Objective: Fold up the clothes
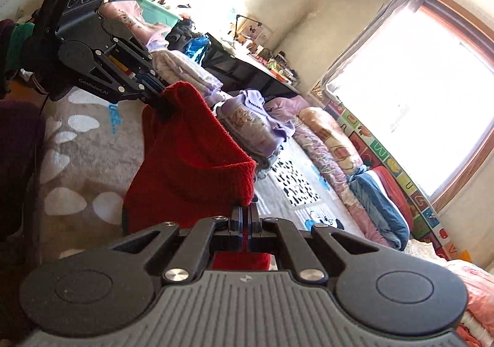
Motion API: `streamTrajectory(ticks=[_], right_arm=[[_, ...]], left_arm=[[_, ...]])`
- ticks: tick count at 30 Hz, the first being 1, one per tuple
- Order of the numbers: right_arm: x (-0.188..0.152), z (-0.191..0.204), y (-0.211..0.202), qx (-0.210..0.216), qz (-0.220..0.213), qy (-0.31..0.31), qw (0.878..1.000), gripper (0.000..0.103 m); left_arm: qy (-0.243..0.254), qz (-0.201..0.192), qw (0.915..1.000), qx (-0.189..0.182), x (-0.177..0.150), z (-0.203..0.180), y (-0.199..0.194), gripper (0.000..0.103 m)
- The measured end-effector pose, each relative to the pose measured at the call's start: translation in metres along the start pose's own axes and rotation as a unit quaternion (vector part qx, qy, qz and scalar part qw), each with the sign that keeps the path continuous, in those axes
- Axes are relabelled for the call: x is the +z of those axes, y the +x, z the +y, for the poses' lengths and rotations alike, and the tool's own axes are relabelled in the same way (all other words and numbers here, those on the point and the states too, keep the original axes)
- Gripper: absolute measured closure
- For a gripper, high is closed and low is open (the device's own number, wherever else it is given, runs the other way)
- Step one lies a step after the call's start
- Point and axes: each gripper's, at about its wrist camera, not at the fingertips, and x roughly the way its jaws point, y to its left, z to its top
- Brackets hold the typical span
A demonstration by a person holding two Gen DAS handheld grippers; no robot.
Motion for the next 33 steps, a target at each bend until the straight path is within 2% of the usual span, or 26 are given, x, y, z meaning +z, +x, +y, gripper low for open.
streamTrajectory(ticks=[8, 13, 16, 19, 20, 23, 29, 33], right_arm=[[0.032, -0.020, -0.044, -0.033, -0.042, -0.011, 0.999, 0.099], [0.045, -0.029, -0.065, -0.044, -0.056, -0.023, 0.997, 0.099], [0.051, -0.032, -0.075, -0.047, -0.062, -0.027, 0.997, 0.099], [0.053, -0.036, -0.082, -0.040, -0.065, -0.022, 0.997, 0.100], [0.053, -0.037, -0.083, -0.038, -0.064, -0.021, 0.997, 0.100], [0.052, -0.039, -0.083, -0.032, -0.061, -0.022, 0.997, 0.100], [0.046, -0.049, -0.075, -0.020, -0.057, -0.013, 0.998, 0.100], [0.041, -0.061, -0.064, -0.019, -0.049, -0.009, 0.999, 0.100]], left_arm=[[0.049, -0.018, 0.9986, -0.006, 0.049, 0.004, -0.027, 0.097], [0.077, -0.016, 0.9969, -0.009, 0.063, 0.001, -0.038, 0.097], [0.073, -0.013, 0.9971, -0.019, 0.066, 0.002, -0.043, 0.098], [0.088, -0.013, 0.9959, -0.018, 0.070, 0.000, -0.049, 0.098], [0.082, -0.010, 0.9961, -0.030, 0.071, 0.001, -0.047, 0.098], [0.119, 0.017, 0.9923, -0.026, 0.072, 0.000, -0.036, 0.098], [0.144, 0.026, 0.9883, -0.043, 0.080, 0.004, -0.026, 0.098], [0.170, 0.047, 0.9833, -0.047, 0.085, 0.012, 0.003, 0.098]])
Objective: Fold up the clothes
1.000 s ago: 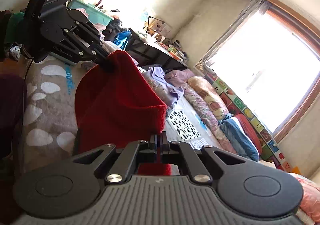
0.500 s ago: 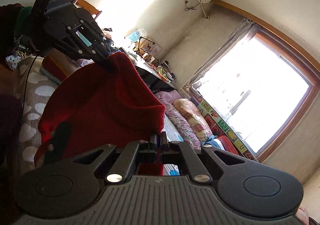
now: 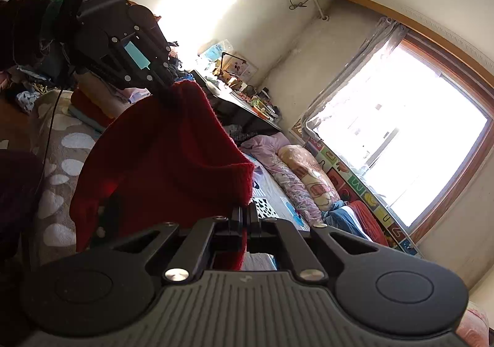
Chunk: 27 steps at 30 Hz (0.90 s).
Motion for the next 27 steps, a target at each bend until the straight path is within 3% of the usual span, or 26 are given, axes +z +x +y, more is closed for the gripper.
streamTrajectory(ticks=[9, 13, 16, 19, 23, 27], right_arm=[[-0.015, -0.048, 0.065, 0.001, 0.031, 0.013, 0.999, 0.100], [-0.025, -0.076, 0.112, -0.007, 0.055, 0.010, 0.998, 0.100], [-0.035, -0.104, 0.154, -0.027, 0.075, 0.012, 0.997, 0.100], [-0.043, -0.136, 0.194, -0.067, 0.089, 0.015, 0.994, 0.100], [-0.045, -0.162, 0.220, -0.141, 0.081, -0.006, 0.987, 0.100], [-0.060, -0.151, 0.226, -0.167, 0.065, -0.026, 0.983, 0.100]], left_arm=[[0.038, 0.055, 0.9978, -0.002, 0.005, 0.047, 0.098, 0.098], [0.069, 0.087, 0.9937, 0.016, 0.008, 0.066, 0.161, 0.098], [0.091, 0.106, 0.9889, 0.052, 0.017, 0.079, 0.212, 0.098], [0.121, 0.091, 0.9813, 0.119, 0.034, 0.090, 0.245, 0.098], [0.179, 0.054, 0.9638, 0.190, 0.035, 0.087, 0.262, 0.098], [0.197, 0.051, 0.9628, 0.178, -0.001, 0.059, 0.261, 0.098]])
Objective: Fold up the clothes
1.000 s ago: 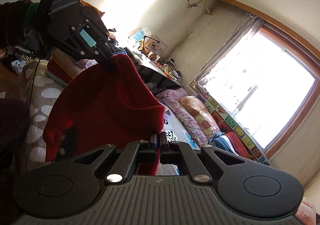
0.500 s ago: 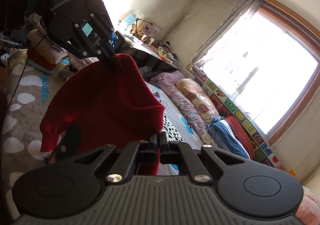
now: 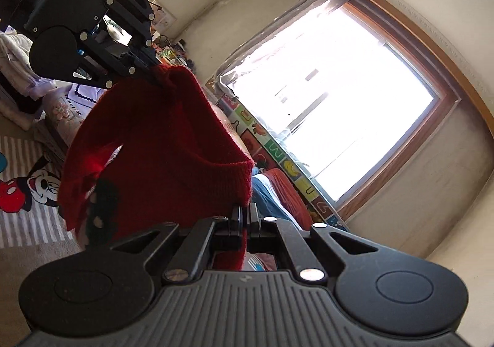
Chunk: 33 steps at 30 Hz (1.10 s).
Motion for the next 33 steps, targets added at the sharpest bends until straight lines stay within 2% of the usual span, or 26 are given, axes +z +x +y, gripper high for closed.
streamTrajectory(ticks=[4, 9, 12, 15, 21, 25, 33], right_arm=[[-0.040, 0.055, -0.004, 0.027, 0.011, -0.014, 0.999, 0.100], [-0.095, 0.152, -0.024, 0.107, 0.050, -0.013, 0.993, 0.100], [-0.118, 0.215, -0.055, 0.153, 0.067, -0.033, 0.985, 0.100], [-0.131, 0.256, -0.083, 0.182, 0.071, -0.050, 0.979, 0.100], [-0.129, 0.279, -0.135, 0.185, 0.064, -0.044, 0.980, 0.100], [-0.127, 0.288, -0.166, 0.184, 0.059, -0.068, 0.979, 0.100], [-0.136, 0.332, -0.220, 0.216, 0.064, -0.127, 0.966, 0.100]], left_arm=[[0.031, 0.011, 0.9987, -0.040, -0.036, -0.068, -0.025, 0.098], [0.040, 0.030, 0.9922, -0.114, -0.075, -0.150, -0.086, 0.098], [0.053, 0.033, 0.9886, -0.137, -0.091, -0.182, -0.123, 0.098], [0.067, 0.030, 0.9865, -0.147, -0.101, -0.201, -0.157, 0.098], [0.086, 0.019, 0.9849, -0.149, -0.102, -0.228, -0.195, 0.098], [0.105, 0.010, 0.9829, -0.151, -0.106, -0.245, -0.226, 0.098], [0.127, 0.010, 0.9794, -0.157, -0.118, -0.280, -0.279, 0.098]])
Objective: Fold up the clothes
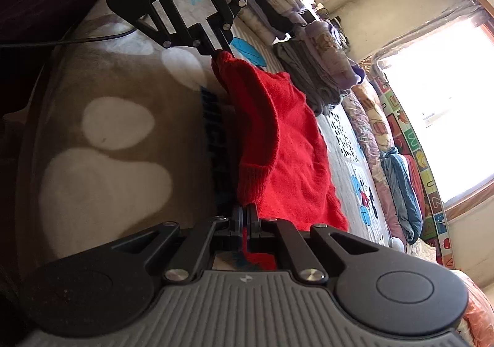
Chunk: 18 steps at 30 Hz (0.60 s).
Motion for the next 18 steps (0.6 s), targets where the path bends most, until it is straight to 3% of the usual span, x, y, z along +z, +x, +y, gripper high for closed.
streamTrajectory(ticks=[4, 8, 11, 14, 16, 18], right_arm=[[-0.003, 0.026, 0.003, 0.029, 0.024, -0.009, 0.999, 0.099], [-0.003, 0.048, 0.006, 0.055, 0.059, -0.045, 0.996, 0.101], [0.001, 0.036, -0.008, 0.070, 0.056, -0.019, 0.996, 0.098], [0.002, 0.006, -0.022, 0.067, 0.044, 0.050, 0.996, 0.096], [0.001, -0.020, -0.030, 0.057, 0.022, 0.139, 0.988, 0.096], [0.000, -0.048, -0.030, 0.053, -0.007, 0.246, 0.968, 0.096]], left_arm=[[0.002, 0.023, 0.9994, -0.026, 0.004, -0.023, -0.001, 0.096], [-0.059, 0.026, 0.9949, -0.078, 0.004, -0.014, -0.016, 0.089], [-0.118, 0.035, 0.9882, -0.091, -0.002, 0.008, -0.025, 0.086], [-0.243, 0.032, 0.9659, -0.084, -0.005, 0.043, -0.021, 0.086], [-0.325, 0.030, 0.9422, -0.078, -0.006, 0.065, -0.015, 0.087], [-0.398, 0.024, 0.9134, -0.081, -0.002, 0.081, -0.004, 0.087]])
